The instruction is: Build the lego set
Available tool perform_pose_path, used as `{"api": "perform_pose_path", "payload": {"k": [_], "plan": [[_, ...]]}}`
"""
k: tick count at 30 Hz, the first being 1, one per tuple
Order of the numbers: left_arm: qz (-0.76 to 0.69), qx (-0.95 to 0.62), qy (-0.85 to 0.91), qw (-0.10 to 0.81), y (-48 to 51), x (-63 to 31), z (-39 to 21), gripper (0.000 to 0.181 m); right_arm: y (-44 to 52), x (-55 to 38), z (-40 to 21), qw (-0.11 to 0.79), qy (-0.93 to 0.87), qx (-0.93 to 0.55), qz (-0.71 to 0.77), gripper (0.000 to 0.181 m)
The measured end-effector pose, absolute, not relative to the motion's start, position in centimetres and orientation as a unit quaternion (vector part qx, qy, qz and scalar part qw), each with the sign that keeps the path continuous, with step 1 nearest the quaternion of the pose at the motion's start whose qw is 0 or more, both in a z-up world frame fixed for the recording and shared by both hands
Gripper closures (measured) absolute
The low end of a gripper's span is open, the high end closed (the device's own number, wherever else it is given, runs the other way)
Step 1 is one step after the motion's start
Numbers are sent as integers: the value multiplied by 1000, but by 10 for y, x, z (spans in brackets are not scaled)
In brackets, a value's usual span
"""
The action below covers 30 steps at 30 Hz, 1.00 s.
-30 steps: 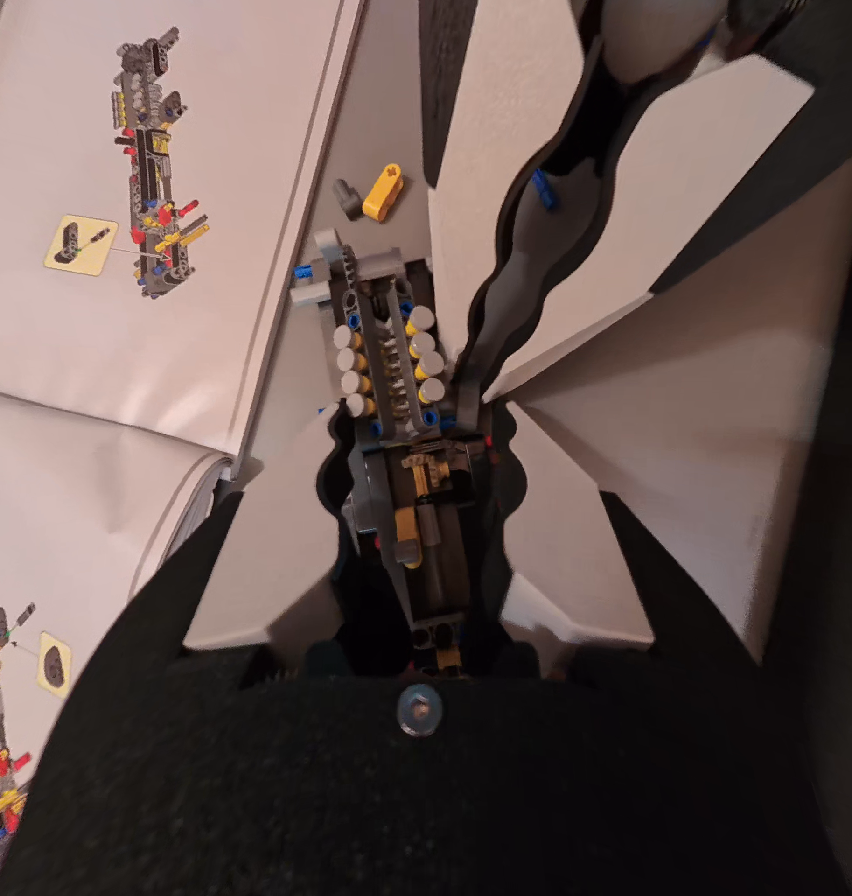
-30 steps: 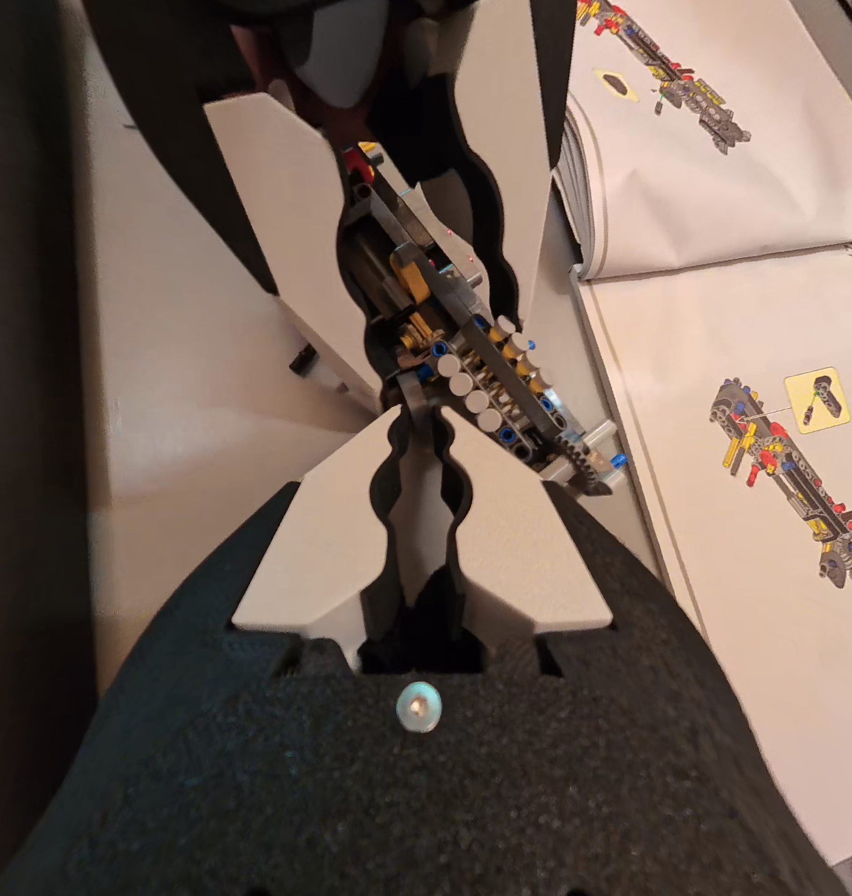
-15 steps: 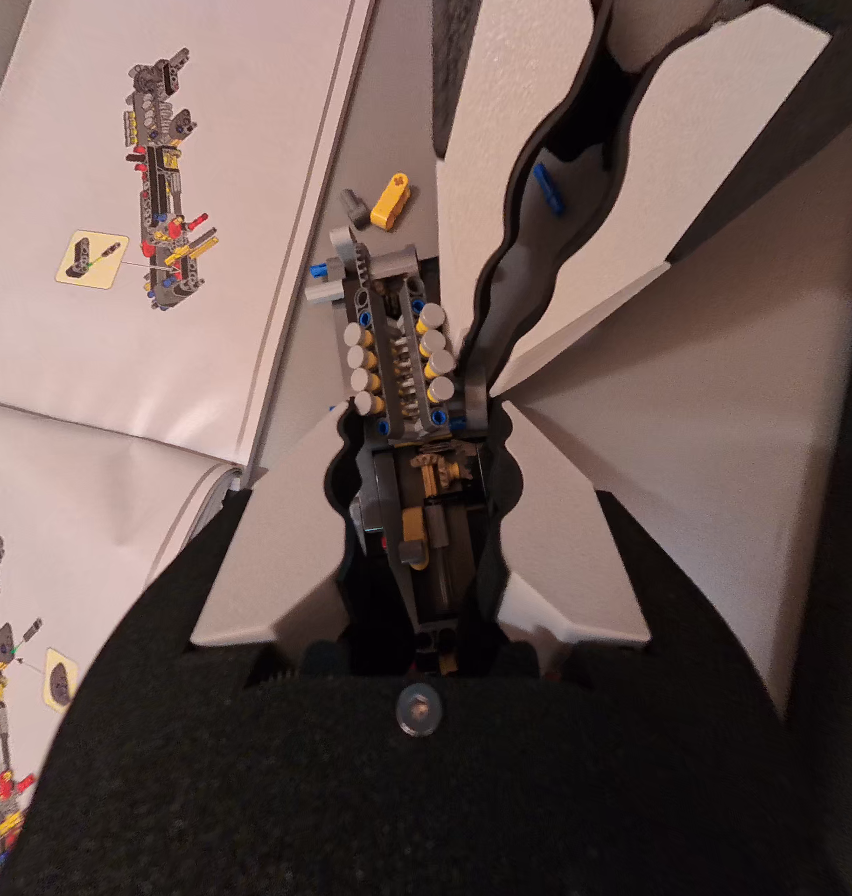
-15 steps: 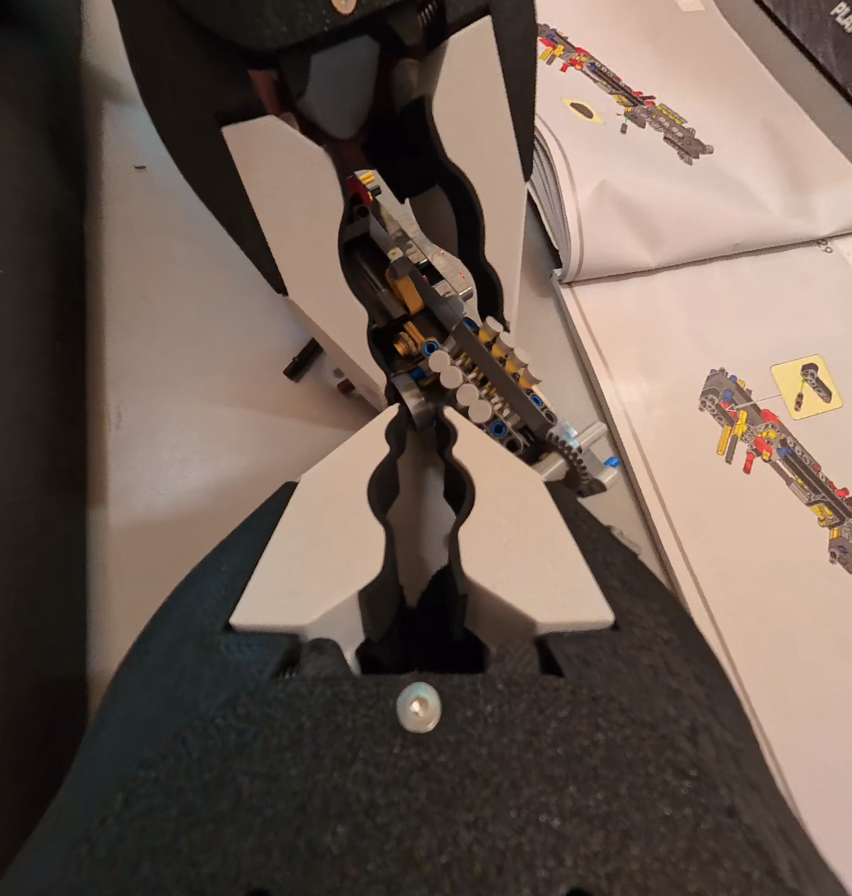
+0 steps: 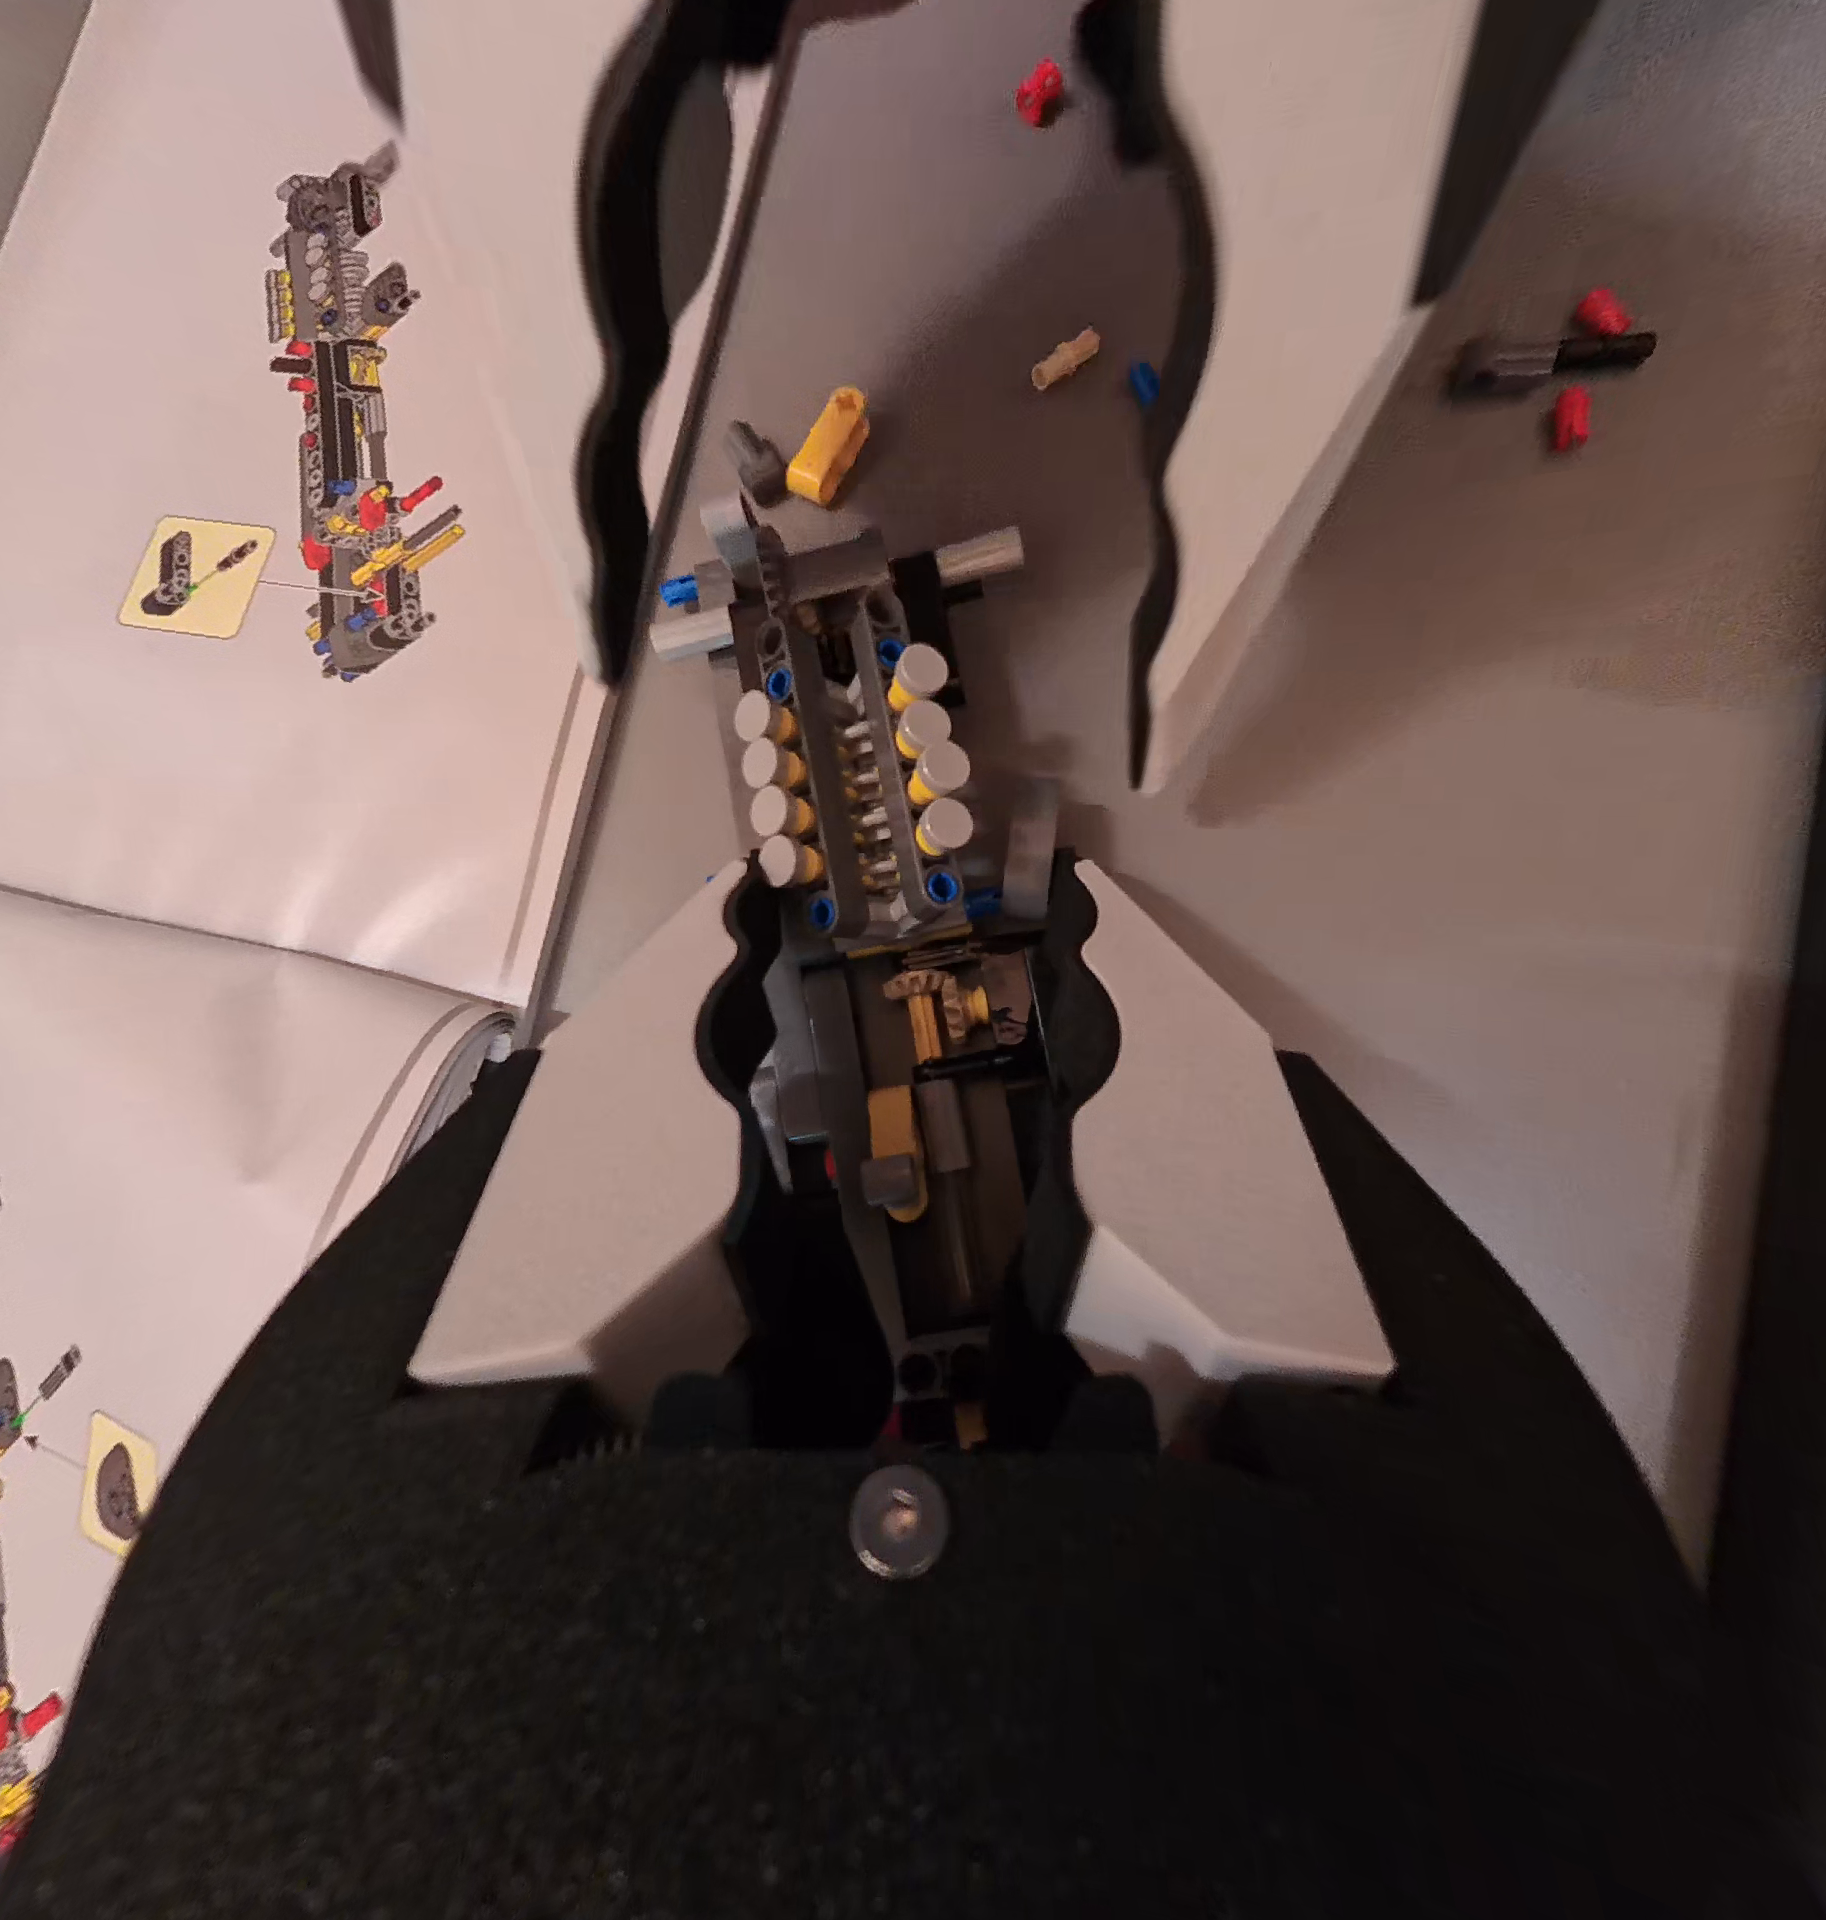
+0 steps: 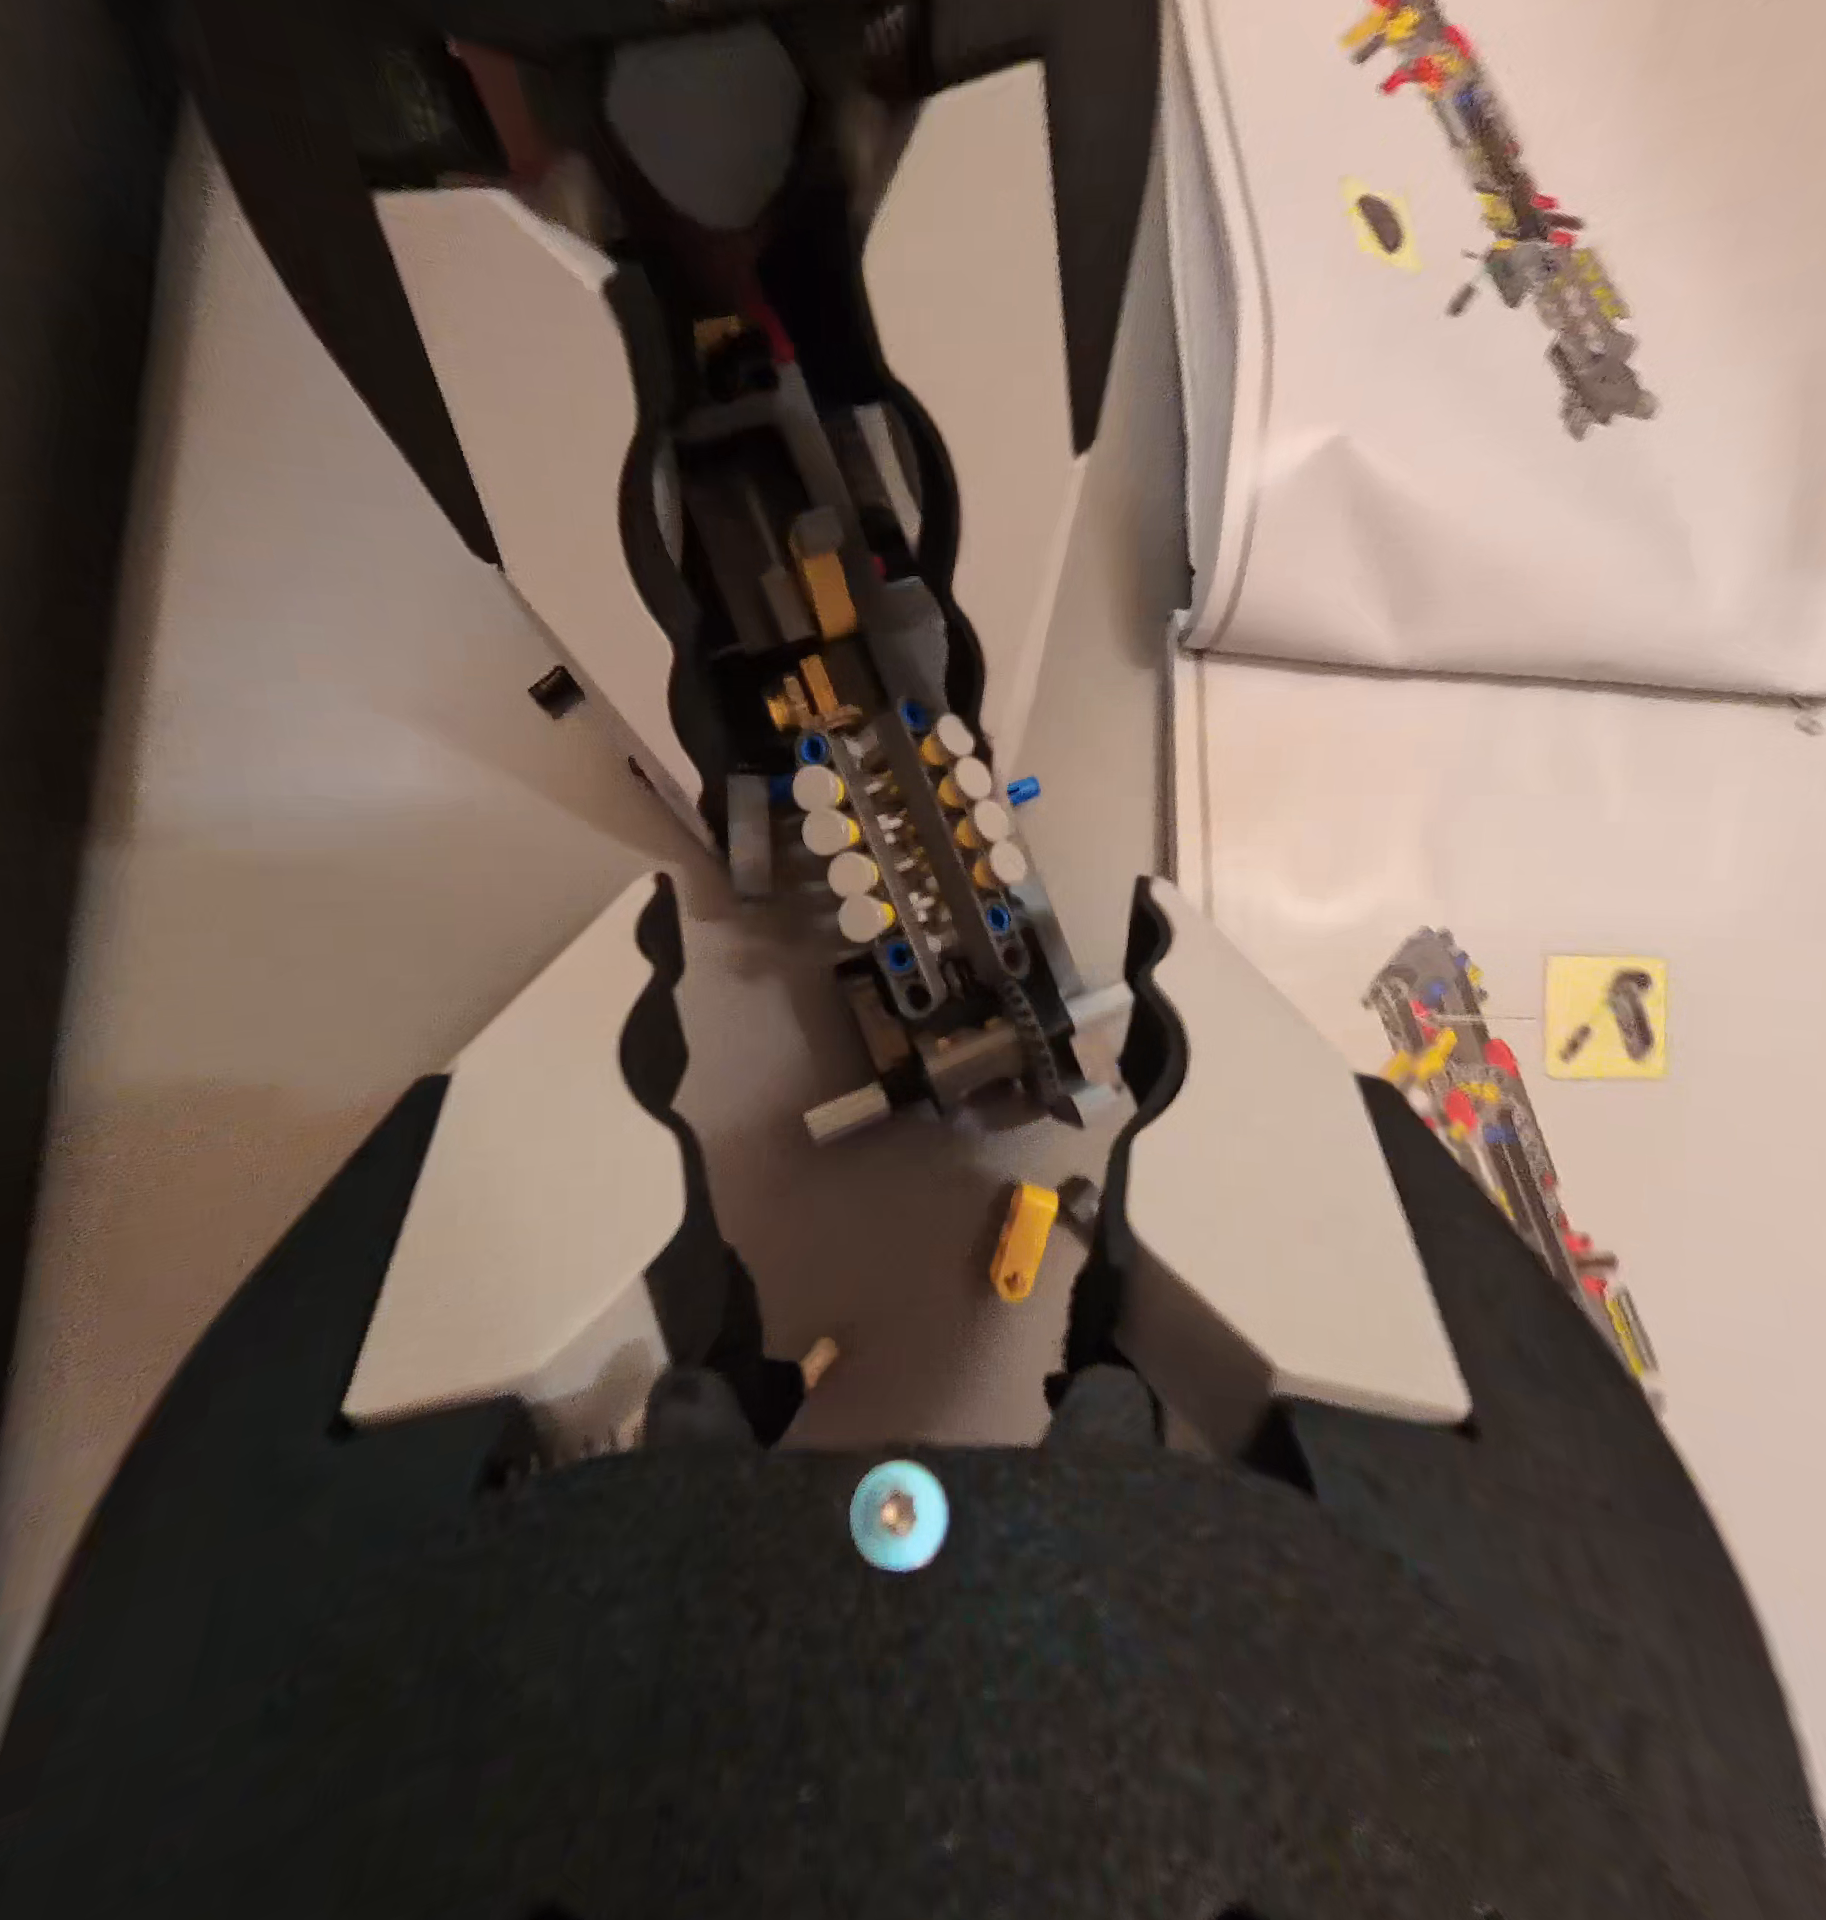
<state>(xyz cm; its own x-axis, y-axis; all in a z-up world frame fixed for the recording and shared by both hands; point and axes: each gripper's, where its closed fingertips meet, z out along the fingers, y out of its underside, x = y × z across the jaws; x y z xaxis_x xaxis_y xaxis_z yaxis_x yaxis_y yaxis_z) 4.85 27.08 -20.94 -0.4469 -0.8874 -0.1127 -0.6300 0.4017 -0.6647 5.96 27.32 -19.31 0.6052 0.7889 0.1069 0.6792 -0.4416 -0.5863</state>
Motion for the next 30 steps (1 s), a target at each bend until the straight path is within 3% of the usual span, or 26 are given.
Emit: {"api": "perform_pose_path", "payload": {"k": [5,10,11,16,18,25,30], "plan": [[-268,-464,810,237,271,48,-210,132,275,49,-209,276,-454,-837,130,118],[-281,-463,810,226,268,46,-209,130,276,52,-209,286,-468,-828,122,127],[-284,-459,812,222,267,45,-210,133,278,54,-210,289,-473,-825,108,143],[-293,-455,812,220,265,45,-210,134,276,53,-210,286,-471,-827,110,142],[-292,-457,811,222,265,46,-210,134,272,50,-210,282,-469,-828,121,131],[-310,-455,808,209,263,45,-209,135,275,49,-207,304,-463,-826,110,124],[-330,-448,808,195,261,44,-208,127,275,43,-205,312,-465,-820,117,120]]}}
